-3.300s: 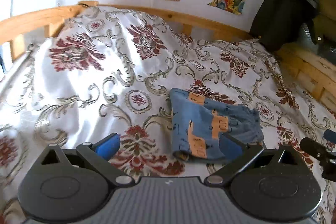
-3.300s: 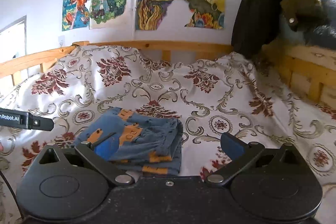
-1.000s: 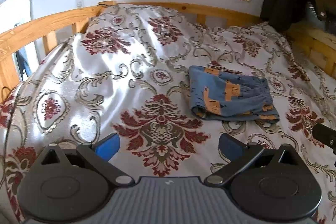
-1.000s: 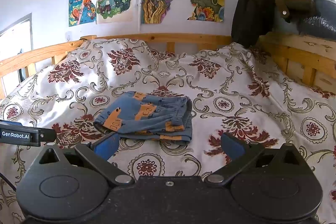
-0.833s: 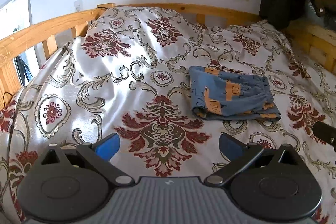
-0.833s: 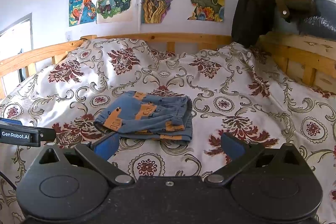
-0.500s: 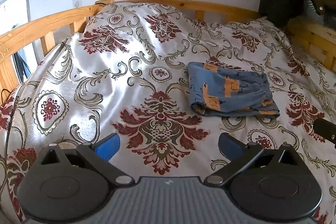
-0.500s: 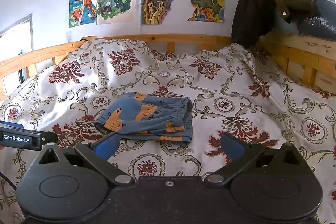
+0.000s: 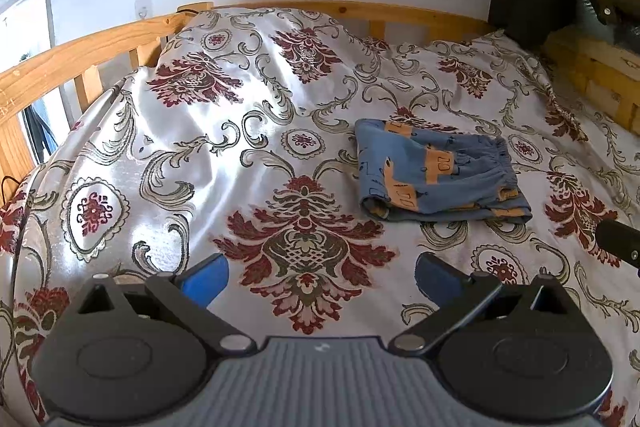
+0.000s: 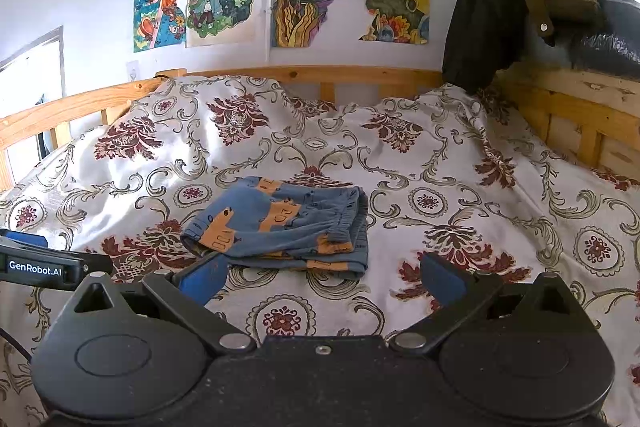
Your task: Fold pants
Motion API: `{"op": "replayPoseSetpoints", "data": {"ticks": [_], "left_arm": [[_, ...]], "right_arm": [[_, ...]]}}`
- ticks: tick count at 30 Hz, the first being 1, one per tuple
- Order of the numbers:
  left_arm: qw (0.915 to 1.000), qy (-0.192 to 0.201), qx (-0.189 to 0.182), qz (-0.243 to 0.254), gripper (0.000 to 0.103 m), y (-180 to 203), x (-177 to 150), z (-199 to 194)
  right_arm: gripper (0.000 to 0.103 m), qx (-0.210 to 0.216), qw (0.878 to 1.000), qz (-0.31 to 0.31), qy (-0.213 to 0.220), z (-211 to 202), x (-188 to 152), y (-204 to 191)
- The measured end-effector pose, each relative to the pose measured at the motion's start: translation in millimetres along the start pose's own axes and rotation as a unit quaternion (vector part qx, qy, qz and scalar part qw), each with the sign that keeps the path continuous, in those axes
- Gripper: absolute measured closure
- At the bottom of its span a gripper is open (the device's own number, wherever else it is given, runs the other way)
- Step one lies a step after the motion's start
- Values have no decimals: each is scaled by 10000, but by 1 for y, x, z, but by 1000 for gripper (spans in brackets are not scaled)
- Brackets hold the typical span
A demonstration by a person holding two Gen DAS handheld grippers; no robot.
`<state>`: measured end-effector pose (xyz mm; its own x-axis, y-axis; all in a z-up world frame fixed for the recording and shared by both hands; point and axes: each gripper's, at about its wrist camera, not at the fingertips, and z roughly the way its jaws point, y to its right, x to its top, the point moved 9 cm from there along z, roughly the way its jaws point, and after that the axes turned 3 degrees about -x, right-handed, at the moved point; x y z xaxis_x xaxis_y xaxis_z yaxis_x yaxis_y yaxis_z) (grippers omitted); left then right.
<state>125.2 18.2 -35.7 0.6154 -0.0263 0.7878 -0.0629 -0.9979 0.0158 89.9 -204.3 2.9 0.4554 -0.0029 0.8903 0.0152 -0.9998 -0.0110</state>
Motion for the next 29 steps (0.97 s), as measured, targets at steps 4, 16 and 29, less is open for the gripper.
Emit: {"op": "replayPoseSetpoints", "data": {"ticks": [4,16,29], "left_arm": [[10000,6,-3,27,0,0,0,0],[10000,16,-21,56,0,1,0,-1],[9997,133,-89,170,0,3,2,-3]], "right_arm": [[1,-4,10000,2,0,-1,-1,-1],[1,9,10000,0,-13,0,0,0],[1,22,10000,-11,-28,0,0,-1]]}}
